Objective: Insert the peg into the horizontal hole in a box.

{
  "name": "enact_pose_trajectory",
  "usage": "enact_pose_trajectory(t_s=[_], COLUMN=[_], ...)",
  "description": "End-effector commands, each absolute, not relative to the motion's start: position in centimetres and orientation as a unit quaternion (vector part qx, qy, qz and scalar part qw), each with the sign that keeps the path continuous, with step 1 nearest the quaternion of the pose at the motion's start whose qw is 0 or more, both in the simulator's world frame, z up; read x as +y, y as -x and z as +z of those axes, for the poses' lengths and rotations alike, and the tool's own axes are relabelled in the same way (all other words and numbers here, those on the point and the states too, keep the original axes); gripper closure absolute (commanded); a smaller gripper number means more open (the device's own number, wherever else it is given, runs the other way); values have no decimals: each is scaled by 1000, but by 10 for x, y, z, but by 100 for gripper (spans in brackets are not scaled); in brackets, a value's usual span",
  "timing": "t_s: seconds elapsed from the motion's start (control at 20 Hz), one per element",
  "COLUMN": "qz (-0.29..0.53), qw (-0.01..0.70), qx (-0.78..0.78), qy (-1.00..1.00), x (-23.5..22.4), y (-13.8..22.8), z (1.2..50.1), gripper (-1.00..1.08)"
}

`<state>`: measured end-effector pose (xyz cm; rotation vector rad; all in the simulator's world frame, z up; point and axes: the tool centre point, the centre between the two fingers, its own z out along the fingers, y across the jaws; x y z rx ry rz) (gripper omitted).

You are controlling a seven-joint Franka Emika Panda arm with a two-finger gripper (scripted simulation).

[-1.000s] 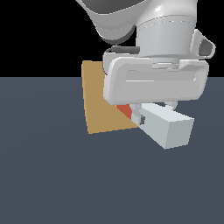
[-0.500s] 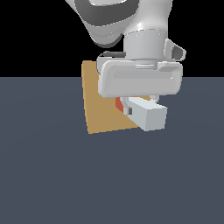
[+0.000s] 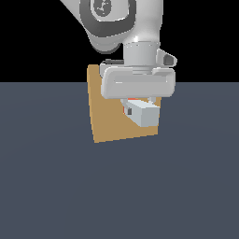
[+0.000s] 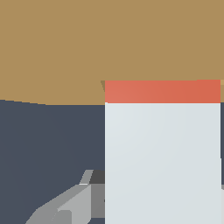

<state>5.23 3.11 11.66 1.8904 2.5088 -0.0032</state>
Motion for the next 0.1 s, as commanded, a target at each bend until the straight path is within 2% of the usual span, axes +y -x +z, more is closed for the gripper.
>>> enact_pose_trajectory(t_s=[0.0, 0.05], qz=[1, 1], qw=[2, 2], qx=[799, 799], qy=[-601, -601], x=[39, 39], y=[-53, -53], z=[120, 120], gripper=[108, 108])
